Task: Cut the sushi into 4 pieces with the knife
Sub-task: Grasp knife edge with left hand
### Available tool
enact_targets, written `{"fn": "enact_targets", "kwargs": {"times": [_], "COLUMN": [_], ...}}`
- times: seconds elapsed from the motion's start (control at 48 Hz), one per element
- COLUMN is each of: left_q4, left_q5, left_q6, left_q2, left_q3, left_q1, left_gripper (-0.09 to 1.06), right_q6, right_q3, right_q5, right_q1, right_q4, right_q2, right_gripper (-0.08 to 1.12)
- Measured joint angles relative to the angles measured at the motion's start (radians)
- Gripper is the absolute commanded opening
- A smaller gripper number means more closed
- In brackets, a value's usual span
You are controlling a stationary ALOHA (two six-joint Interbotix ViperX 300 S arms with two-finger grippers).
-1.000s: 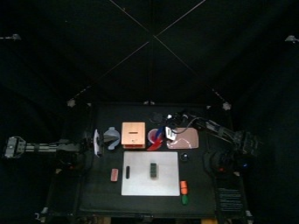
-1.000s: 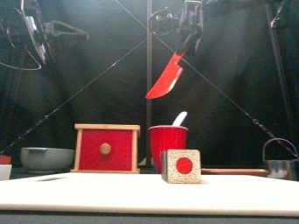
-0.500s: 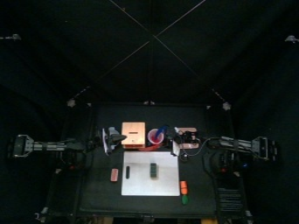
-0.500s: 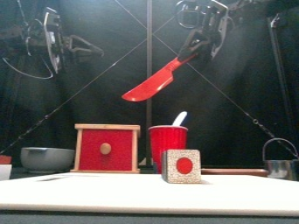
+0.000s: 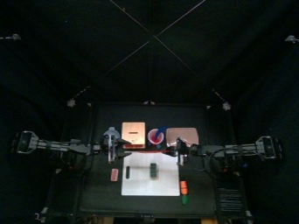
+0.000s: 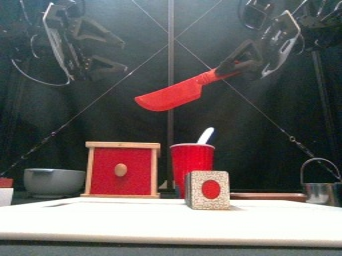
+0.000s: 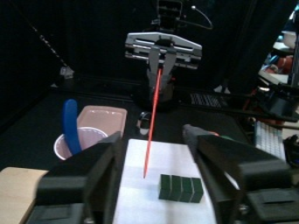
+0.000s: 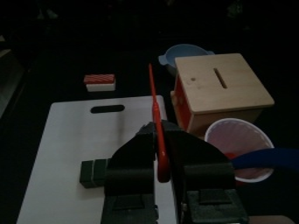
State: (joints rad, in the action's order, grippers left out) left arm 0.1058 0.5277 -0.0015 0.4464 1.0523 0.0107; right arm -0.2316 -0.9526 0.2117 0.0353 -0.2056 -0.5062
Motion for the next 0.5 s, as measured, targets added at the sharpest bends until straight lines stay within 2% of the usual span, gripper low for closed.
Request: {"fn": "enact_targets", "kwargs": {"times": [0.125, 0.312, 0.5], "left_q4": [-0.003, -0.009, -0.026], "left_q5": [-0.003, -0.003, 0.0], "left_q6": [0.0, 0.006, 0.008], "left_q2": [-0.091, -0.213, -0.255], "left_q3": [-0.04, -0.089, -0.109], "left_q1": [-0.002, 0.017, 0.028], "left_gripper": [1.02, 0.99, 0.89], "right_q6": [0.0, 0.0, 0.0], "right_q3": [-0.005, -0.006, -0.008], "right_q5": [0.018, 0.023, 0.023], "right_q1": [-0.009, -0.02, -0.026], "right_q4": [0.005, 0.018, 0.02], "right_q2": [0.0, 0.0, 0.0], "right_gripper": [0.08, 0.08, 0.08]}}
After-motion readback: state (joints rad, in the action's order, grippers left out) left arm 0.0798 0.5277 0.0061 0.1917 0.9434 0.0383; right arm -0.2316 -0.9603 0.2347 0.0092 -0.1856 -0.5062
